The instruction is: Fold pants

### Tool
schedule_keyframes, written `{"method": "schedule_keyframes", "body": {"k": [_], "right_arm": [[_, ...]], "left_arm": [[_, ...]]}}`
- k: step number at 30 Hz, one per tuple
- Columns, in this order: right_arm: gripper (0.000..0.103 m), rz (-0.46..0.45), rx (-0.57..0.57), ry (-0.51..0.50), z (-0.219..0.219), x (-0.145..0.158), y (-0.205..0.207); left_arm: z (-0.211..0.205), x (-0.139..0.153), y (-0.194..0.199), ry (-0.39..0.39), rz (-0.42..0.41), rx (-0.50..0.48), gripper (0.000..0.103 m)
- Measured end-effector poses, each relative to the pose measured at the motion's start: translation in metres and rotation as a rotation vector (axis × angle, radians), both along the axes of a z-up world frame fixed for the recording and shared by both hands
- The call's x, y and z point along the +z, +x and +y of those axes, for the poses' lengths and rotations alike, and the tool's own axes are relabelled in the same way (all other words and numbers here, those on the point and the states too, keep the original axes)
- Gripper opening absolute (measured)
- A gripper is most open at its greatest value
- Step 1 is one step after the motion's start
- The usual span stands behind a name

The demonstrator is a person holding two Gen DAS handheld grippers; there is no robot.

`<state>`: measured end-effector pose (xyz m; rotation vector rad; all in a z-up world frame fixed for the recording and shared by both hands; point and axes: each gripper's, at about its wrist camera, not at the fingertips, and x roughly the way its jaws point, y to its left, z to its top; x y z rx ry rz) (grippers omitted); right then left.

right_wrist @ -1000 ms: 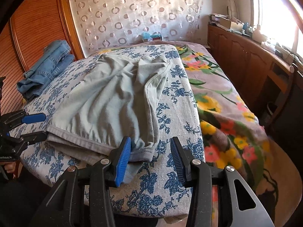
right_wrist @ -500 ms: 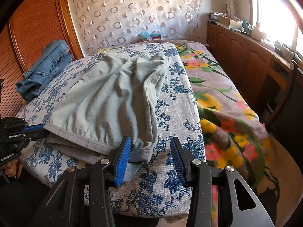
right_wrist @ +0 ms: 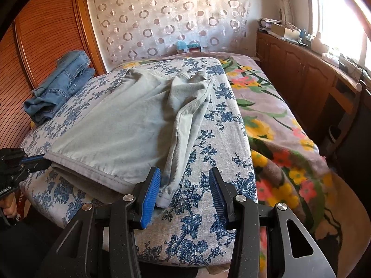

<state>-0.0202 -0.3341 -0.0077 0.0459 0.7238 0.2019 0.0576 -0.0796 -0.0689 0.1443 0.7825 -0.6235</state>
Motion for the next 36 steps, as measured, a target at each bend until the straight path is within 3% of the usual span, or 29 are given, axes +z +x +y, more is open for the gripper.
{"method": "schedule_keyframes", "body": {"k": [6,10,13,23,24,27,36], "right_arm": [[0.045,0.007,-0.007,-0.001,-0.002,0.000,0.000],[0.045,0.006,-0.011,-0.002,-0.004,0.000,0.000],[0.045,0.010,-0.014,-0.002,-0.004,-0.002,0.001],[0.045,0.017,-0.020,0.005,-0.007,-0.003,0.001],[0.045,0.018,-0.021,0.006,-0.007,-0.003,0.001],[0.045,0.021,-0.020,0.009,-0.006,-0.004,0.001],[0.045,0.012,0.017,0.030,0.004,0.001,-0.001]], "left_arm": [[0.001,-0.004,0.007,0.016,0.024,0.028,0.004],[-0.002,-0.006,0.008,0.031,0.023,0.024,0.030],[-0.007,-0.009,0.008,0.038,0.031,0.003,0.040],[-0.028,-0.019,0.018,0.090,0.017,-0.022,0.040],[-0.027,-0.017,0.018,0.081,0.008,-0.023,0.038],[-0.024,-0.012,0.016,0.062,-0.012,-0.014,0.013],[0.009,0.006,0.011,0.012,-0.056,0.072,0.011]]}}
